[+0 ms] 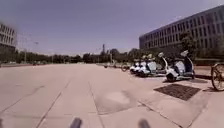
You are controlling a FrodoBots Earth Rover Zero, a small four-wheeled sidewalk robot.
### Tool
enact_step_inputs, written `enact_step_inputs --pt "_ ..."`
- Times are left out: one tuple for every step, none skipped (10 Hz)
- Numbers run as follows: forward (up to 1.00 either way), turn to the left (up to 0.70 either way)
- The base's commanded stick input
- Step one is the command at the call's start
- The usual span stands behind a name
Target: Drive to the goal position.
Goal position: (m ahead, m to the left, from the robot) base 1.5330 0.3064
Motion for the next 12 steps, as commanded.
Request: enact_step_inputs --pt "1.0 0.33" --pt "1.0 0.4" --pt "1.0 0.4" --pt "1.0 0.4" --pt "1.0 0.4" --pt "1.0 0.4" --pt "1.0 0.4" --pt "1.0 0.4" --pt "1.0 0.4" --pt "1.0 0.4" --pt "1.0 0.4" --pt "1.0 0.4"
